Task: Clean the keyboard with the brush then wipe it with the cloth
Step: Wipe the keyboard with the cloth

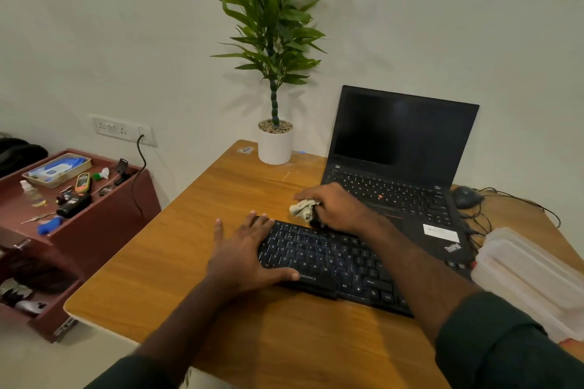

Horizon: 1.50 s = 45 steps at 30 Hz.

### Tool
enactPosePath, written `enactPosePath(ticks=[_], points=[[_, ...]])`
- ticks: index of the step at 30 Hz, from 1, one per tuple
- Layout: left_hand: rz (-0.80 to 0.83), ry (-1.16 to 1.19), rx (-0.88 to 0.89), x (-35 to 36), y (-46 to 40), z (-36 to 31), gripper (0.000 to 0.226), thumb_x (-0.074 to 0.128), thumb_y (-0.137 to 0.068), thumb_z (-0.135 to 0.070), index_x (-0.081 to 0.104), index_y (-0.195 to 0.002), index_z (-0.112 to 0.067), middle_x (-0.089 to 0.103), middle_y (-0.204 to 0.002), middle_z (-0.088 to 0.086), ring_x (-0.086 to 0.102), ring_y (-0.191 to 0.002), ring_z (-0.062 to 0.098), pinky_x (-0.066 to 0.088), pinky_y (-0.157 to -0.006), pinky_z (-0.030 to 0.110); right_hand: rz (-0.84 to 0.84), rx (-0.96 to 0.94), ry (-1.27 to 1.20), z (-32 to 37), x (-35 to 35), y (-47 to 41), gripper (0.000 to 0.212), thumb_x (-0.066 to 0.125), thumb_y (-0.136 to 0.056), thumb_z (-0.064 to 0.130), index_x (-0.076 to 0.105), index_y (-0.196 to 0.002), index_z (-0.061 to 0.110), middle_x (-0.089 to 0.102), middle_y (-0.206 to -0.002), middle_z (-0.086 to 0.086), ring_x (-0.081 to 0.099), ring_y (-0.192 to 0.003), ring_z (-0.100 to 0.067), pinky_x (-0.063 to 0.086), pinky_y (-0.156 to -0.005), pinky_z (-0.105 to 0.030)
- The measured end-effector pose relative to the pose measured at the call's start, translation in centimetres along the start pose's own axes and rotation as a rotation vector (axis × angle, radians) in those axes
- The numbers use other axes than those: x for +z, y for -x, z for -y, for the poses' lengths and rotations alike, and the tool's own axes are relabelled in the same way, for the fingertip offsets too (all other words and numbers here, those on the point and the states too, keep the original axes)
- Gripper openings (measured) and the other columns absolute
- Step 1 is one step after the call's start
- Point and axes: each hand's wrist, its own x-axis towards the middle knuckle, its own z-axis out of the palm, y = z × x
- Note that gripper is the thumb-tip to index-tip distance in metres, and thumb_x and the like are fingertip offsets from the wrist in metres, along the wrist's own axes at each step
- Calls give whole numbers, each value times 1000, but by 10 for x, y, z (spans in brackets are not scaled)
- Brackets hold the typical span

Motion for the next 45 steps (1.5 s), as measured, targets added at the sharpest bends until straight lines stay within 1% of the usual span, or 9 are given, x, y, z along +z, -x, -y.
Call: enactPosePath(ticks=[4, 10, 19, 23, 26, 29, 37, 43, 45], points=[[19, -54, 29, 12, -3, -21, 128, 23, -56, -107, 14, -158, -29, 10, -166, -10, -1, -152, 8, -10, -115, 67, 145, -23, 168, 0, 20, 7, 49, 52, -91, -5, 67, -129, 23, 63, -138, 1, 56, -127, -17, 46, -109, -43], [-37, -64, 13, 16, 0, -17, 126, 22, -56, -107, 19, -157, -32, 10, -165, -14, 2, -152, 6, 15, -118, 54, 151, -32, 276, -24, 3, 42, 55, 51, -88, -9, 69, -129, 23, 63, -136, 0, 54, -126, -17, 43, -108, -35], [-40, -52, 29, 16, 0, -14, 126, 19, -56, -108, 18, -157, -33, 10, -165, -14, 2, -151, 5, 17, -119, 52, 262, 71, 240, -59, -47, 75, 49, 51, -81, -12, 79, -107, 20, 75, -116, 3, 66, -111, -10, 51, -100, -32], [-46, -49, 30, 16, 1, -7, 123, 22, -57, -107, 18, -157, -35, 11, -165, -14, 4, -151, 5, 18, -118, 49, 40, 139, -9, -54, -43, 66, 39, 59, -88, -4, 77, -110, 22, 77, -107, 3, 71, -94, -8, 58, -89, -37], [-31, -65, 15, 12, 2, 4, 122, 23, -58, -106, 16, -157, -36, 8, -165, -14, 3, -151, 6, 17, -118, 47, -120, 108, -101, -37, -19, 54, 46, 55, -94, -3, 67, -130, 23, 67, -133, -2, 64, -113, -12, 54, -99, -34], [-56, -56, 15, 9, 4, 10, 122, 23, -58, -106, 21, -156, -36, 14, -164, -14, 6, -151, 6, 19, -117, 46, 24, 20, -9, -23, 9, 43, 52, 53, -95, -5, 60, -138, 23, 56, -147, -1, 52, -134, -16, 41, -115, -39], [-49, -35, 2, 7, 5, 12, 124, 21, -53, -108, 20, -156, -37, 15, -164, -13, 9, -151, 7, 19, -117, 46, 142, 76, 99, -73, -8, 85, 63, 51, -85, -15, 67, -131, 26, 58, -144, 3, 52, -135, -13, 40, -116, -39], [-64, -24, 15, 9, 4, 14, 125, 21, -54, -108, 24, -155, -35, 20, -164, -11, 13, -151, 9, 20, -116, 50, 212, 175, 183, -103, -53, 129, 48, 57, -90, -6, 71, -125, 24, 64, -138, -1, 54, -132, -11, 42, -115, -36], [-57, -64, 8, 8, 5, 12, 125, 19, -55, -108, 24, -156, -33, 19, -164, -10, 12, -151, 11, 14, -117, 54, 123, 198, 106, -100, -60, 136, 44, 56, -90, -8, 73, -122, 19, 68, -132, -2, 59, -121, -7, 46, -108, -31]])
